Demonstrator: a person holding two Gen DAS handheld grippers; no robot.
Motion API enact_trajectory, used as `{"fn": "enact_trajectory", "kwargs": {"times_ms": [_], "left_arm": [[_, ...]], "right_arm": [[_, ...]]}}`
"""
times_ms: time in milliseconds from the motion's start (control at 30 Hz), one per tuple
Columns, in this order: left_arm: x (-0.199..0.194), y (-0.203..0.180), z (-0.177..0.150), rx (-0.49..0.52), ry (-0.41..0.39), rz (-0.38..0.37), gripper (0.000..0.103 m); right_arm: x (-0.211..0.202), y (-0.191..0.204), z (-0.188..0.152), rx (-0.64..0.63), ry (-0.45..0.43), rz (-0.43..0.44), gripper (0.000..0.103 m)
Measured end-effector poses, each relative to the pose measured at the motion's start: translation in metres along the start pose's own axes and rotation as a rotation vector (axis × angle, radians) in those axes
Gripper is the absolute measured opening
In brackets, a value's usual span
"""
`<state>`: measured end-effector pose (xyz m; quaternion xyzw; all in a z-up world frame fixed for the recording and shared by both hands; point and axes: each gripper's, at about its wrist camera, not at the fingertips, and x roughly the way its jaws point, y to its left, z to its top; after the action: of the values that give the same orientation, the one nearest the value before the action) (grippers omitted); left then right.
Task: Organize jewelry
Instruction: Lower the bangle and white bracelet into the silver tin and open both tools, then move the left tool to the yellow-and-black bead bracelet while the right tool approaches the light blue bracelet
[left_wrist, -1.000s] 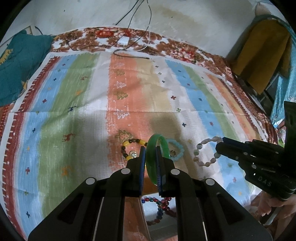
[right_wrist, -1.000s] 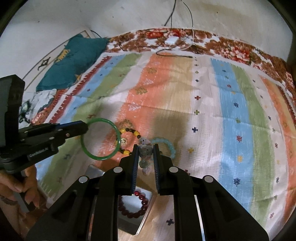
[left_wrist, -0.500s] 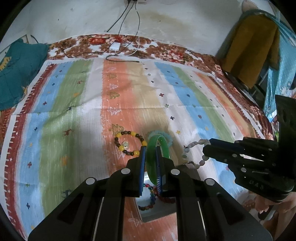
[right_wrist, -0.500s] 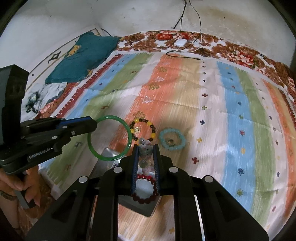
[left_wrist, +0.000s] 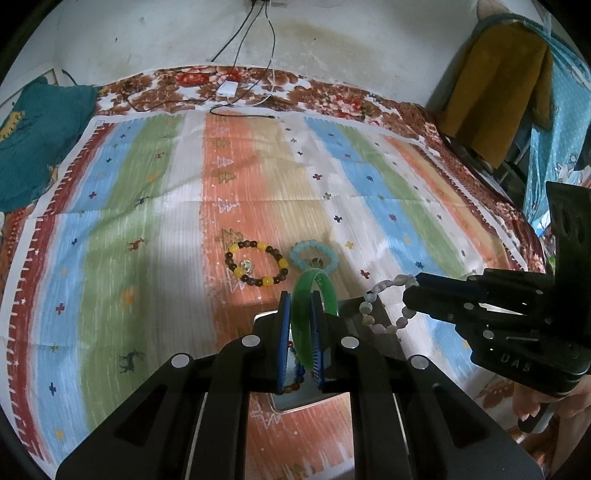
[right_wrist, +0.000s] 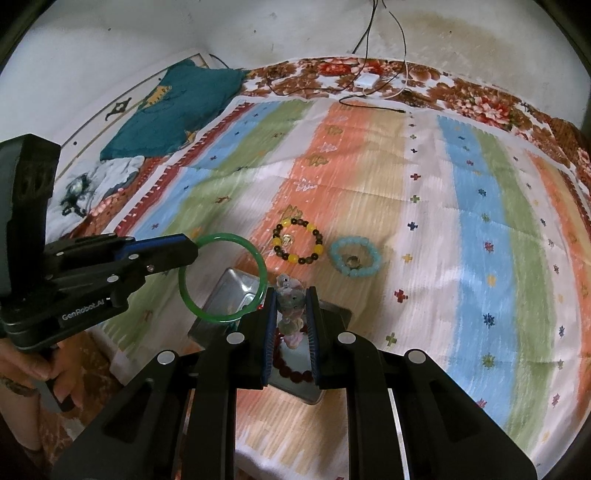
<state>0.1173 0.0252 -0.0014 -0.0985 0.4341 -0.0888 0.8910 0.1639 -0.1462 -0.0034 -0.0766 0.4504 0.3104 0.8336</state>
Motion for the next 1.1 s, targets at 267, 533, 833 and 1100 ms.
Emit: {"fn": "enact_trajectory", "kwargs": {"times_ms": [267, 533, 833, 1100], "left_arm": [[0.015, -0.002, -0.008, -0.018, 0.064, 0.026, 0.029], [0.013, 0.019, -0.001, -0.091, 0.044, 0.060, 0.047], [0.031, 0.036, 0.010, -0.127, 0.075, 0.103, 0.056], [0.050, 0.047, 0.021, -0.134, 0.096, 0.128, 0.061]], "right_arm": [[0.013, 0.001, -0.004, -0.006, 0.066, -0.007, 0.041], [0.015, -0.008, -0.001, 0.023, 0.060, -0.028, 0.047], [0.021, -0.026, 0.009, 0.079, 0.048, -0.058, 0.058], [0.034, -0.037, 0.018, 0.096, 0.058, -0.084, 0.061]]}}
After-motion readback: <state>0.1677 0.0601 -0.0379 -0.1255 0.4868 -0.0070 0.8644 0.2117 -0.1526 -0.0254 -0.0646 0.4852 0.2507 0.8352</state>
